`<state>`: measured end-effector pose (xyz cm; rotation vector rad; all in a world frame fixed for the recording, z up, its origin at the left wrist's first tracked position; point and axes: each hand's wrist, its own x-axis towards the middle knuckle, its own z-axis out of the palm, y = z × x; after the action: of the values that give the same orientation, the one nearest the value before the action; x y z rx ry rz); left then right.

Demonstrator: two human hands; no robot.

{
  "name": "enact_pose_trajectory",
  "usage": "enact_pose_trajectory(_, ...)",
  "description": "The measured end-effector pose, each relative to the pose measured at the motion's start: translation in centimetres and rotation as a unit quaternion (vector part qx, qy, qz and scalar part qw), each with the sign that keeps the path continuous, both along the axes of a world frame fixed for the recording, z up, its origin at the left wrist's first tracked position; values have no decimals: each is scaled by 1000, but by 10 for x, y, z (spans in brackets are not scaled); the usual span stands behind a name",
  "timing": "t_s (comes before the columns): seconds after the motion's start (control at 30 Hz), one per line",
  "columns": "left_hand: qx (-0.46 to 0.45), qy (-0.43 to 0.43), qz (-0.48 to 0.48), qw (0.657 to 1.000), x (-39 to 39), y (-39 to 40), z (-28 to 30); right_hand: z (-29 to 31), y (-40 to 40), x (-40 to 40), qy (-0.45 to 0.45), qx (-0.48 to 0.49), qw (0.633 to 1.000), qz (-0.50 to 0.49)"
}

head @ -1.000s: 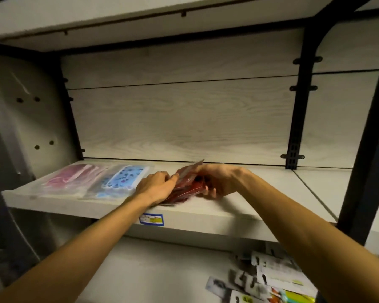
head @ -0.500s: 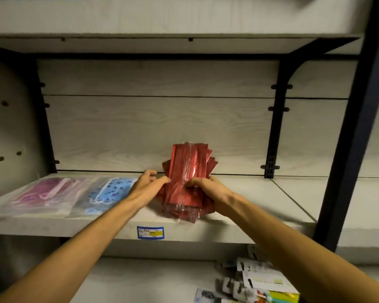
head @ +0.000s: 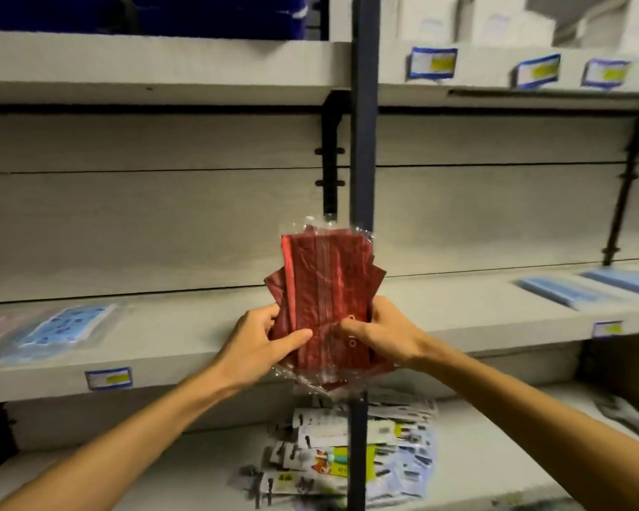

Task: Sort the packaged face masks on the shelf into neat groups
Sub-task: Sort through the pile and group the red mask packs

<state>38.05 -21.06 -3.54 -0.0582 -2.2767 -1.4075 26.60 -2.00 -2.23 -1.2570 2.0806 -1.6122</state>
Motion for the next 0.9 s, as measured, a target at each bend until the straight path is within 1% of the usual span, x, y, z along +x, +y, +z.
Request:
enact_pose_trajectory(0.07,-33,2,12,999,-13,45,-11,-7,48,-14,18,24,999,-18)
enact_pose_trajectory(0.13,-70,-10,23,997,-29,87,-22,-13,93,-25,17,28,999,-39)
enact_pose_trajectory(0.27,-102,-43,25,994,-70,154,-28,-21,166,-41,-27,33,997,-64)
enact_pose_trajectory(0.33,-106,-59,1,993,-90,180,-24,-20,194,-50,-51,27,996,-72)
enact_pose_trajectory(0.47,-74,-105,-45,991,-126,214,-9,-13,223,-74,-96,2,991,-88)
enact_pose_trajectory(0.57,-79,-112,-19,990,-156,225,-1,-11,227,-100,-83,0,990,-113)
enact_pose_trajectory(0.63,-60,-116,-7,991,-176,227,3,-11,226,-120,-83,-2,988,-128)
enact_pose_trajectory(0.77,0,-121,-24,992,-221,220,9,-9,222,-169,-89,0,986,-140)
enact_pose_trajectory(0.9,97,-100,-19,990,-271,204,18,-2,208,-224,-114,-23,986,-123)
